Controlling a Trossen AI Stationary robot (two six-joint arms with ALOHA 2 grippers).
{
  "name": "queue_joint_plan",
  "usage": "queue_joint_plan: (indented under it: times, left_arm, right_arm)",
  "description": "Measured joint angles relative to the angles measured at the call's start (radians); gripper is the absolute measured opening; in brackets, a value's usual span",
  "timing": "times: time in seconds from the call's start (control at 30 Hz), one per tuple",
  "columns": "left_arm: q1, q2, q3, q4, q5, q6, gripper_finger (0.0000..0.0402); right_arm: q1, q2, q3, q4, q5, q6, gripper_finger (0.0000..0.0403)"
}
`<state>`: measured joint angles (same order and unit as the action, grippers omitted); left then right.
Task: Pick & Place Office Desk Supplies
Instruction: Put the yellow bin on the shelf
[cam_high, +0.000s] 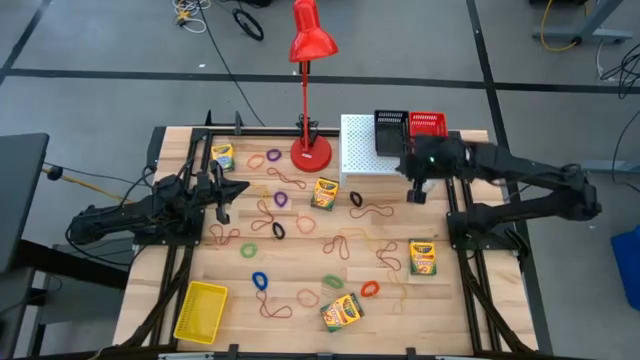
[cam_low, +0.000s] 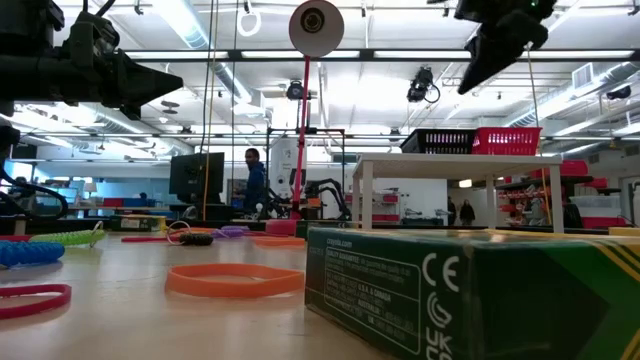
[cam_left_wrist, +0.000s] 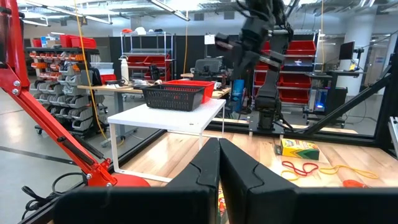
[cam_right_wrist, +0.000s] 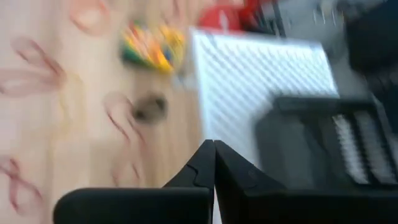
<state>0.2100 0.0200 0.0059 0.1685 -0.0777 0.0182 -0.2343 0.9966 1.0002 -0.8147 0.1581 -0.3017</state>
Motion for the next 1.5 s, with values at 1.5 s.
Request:
queue_joint_plan:
  times: [1.5]
  left_arm:
    - [-0.310,0.786,0.503,-0.524,-0.025,-0.461,0.0009]
  right_arm:
    - [0.402,0.162,-0.734,1.570,0.117,0.186,0.0008]
